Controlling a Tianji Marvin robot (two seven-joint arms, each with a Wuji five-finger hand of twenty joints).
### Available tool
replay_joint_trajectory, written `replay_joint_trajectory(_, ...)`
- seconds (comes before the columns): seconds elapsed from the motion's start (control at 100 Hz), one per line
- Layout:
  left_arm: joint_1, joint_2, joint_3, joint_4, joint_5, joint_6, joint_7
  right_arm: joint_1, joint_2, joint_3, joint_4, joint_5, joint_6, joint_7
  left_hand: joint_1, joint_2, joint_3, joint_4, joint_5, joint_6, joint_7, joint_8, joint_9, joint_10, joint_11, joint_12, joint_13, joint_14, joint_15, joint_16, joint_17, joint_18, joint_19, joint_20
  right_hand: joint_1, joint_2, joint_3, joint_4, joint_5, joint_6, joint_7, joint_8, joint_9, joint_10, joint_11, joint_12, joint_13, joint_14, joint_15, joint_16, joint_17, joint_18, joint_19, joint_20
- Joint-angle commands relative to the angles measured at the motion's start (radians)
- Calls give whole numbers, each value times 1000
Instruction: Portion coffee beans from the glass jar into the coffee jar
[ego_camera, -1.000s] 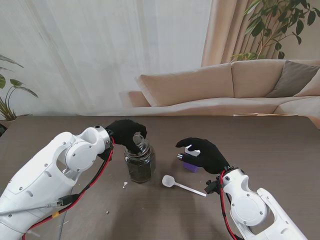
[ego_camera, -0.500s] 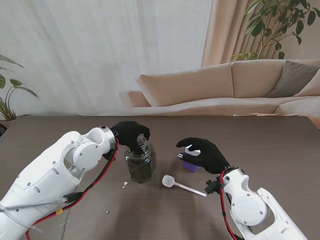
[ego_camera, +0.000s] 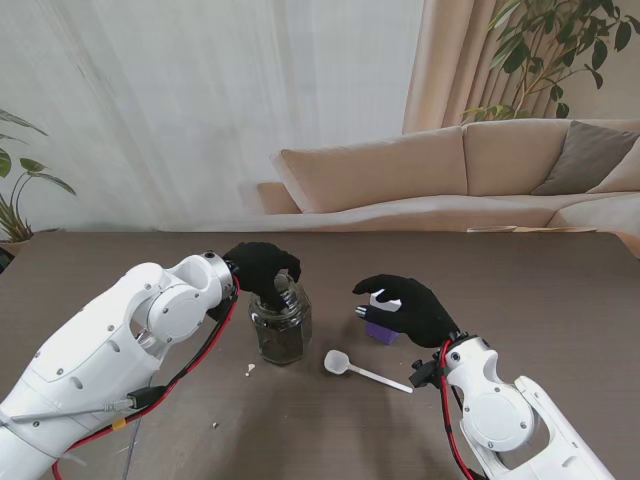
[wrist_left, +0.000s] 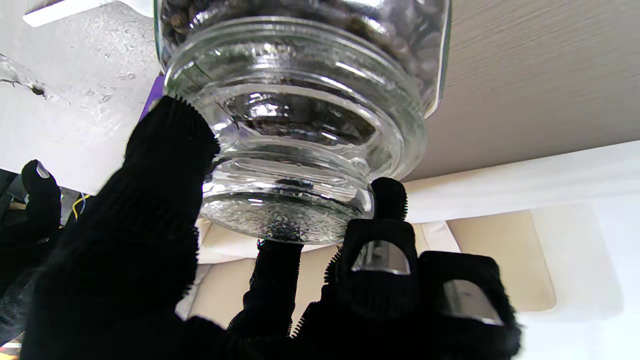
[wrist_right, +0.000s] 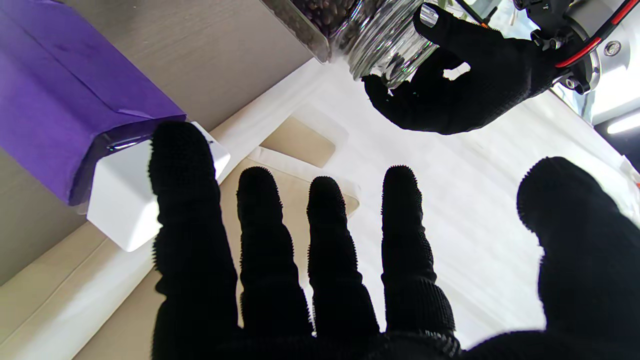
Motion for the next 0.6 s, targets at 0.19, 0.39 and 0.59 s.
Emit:
replay_joint_trajectory(0.19, 24, 5, -23, -32, 33, -14, -36, -7, -4, -2, -5, 1, 2, 16, -102, 145, 172, 99, 183, -8, -52, 24, -128, -154, -49, -151, -98, -21, -57, 28, -41, -57, 211, 52, 18, 28, -41, 25, -32, 4, -9, 8, -6, 12, -10, 1, -24, 1, -14, 6, -490, 10, -13, 26)
replay_joint_trajectory(0.39, 36, 6, -34, -44, 47, -21, -34, -8, -4, -2, -6, 1, 5, 19, -153, 172, 114, 117, 167, -9, -167, -41, -182, -144, -75, -179, -138, -23, -70, 39, -66, -64, 195, 71, 18, 28, -42, 25, -34, 7, -9, 7, -8, 12, -10, 1, -26, 1, -15, 6, -491, 11, -16, 27)
replay_joint_trajectory(0.59, 44, 7, -41, -56, 66, -27, -32, -8, -3, -1, -7, 3, 7, 21, -158, 196, 41, 126, 114, -19, -292, -116, -245, -126, -157, -278, -177, -14, -103, 51, -95, -68, 171, 106, 19, 29, -43, 25, -34, 9, -8, 6, -10, 12, -10, 1, -28, 2, -15, 6, -494, 12, -19, 29)
